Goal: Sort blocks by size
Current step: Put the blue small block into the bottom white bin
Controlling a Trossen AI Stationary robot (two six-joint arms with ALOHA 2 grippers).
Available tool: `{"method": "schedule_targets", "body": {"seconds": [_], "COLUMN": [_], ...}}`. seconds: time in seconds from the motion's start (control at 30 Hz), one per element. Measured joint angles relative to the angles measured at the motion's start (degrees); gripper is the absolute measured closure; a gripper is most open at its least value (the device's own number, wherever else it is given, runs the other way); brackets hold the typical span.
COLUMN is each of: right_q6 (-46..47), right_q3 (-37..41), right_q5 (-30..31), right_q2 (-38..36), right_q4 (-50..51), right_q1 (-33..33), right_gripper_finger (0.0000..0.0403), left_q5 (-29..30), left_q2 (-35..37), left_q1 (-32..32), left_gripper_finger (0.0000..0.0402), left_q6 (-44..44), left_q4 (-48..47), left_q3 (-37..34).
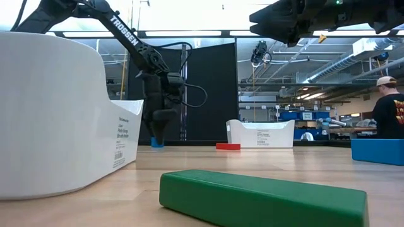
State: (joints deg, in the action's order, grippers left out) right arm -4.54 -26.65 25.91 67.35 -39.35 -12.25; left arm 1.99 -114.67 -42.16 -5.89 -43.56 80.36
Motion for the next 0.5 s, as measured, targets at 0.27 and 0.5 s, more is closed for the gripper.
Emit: {"method": "schedule_targets", "body": {"seconds": [0.27, 0.5], "right_q6": [0.00, 0.28], "right_q3": [0.00, 0.00], "right_q5": [-0.01, 0.00], "right_q2": [0.00, 0.00], "right_q4": [0.01, 0.02], "right_q1": [0.00, 0.00], "right_gripper_finger": [0.0174, 0.0174], "left_q5": [-3.72, -5.88], "left_q2": [8.38, 23.35], "left_q1": [4.76, 17.26], "left_gripper_finger": [0.0266, 0.0266], "left_q6": [-0.05, 0.48], "left_q4": [-1.30, -8.63], "left_q3": [0.15, -0.07]}}
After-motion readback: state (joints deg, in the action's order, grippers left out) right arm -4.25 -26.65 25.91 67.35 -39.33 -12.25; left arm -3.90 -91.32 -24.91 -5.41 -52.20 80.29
